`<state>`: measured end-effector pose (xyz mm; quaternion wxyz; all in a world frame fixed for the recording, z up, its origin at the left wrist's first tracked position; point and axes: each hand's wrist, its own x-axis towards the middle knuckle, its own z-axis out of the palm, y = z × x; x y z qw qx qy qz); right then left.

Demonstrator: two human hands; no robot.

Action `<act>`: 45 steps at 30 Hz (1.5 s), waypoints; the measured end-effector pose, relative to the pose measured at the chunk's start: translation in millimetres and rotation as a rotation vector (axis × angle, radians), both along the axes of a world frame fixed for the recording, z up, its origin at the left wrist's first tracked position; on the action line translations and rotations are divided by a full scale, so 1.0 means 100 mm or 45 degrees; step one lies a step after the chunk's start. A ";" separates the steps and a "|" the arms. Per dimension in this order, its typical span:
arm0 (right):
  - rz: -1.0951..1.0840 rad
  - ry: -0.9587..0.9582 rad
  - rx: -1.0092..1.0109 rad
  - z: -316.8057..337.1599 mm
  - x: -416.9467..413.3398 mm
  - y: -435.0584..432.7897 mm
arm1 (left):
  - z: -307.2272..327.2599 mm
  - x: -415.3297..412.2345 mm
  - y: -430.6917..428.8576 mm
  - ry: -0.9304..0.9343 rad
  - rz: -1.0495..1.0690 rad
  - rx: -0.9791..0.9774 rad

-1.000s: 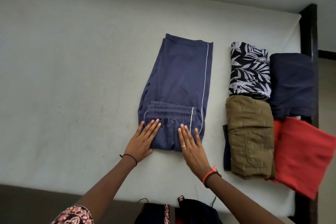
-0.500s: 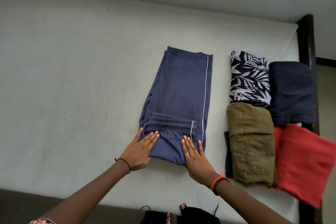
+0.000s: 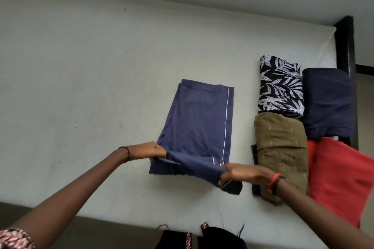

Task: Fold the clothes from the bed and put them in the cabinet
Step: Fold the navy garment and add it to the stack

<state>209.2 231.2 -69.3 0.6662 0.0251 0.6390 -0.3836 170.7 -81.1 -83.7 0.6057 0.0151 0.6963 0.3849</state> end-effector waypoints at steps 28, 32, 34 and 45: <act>0.749 1.751 0.526 -0.86 0.39 -0.34 | -0.83 0.30 0.22 1.606 -0.825 -0.440; 0.719 1.737 0.633 -1.00 0.42 -0.29 | -0.96 0.22 0.28 1.513 -0.825 -0.554; 0.694 1.780 0.664 -1.01 0.41 -0.29 | -0.99 0.19 0.33 1.445 -0.877 -0.624; 0.699 1.780 0.600 -0.92 0.38 -0.08 | -0.81 0.12 0.31 1.410 -0.955 -0.616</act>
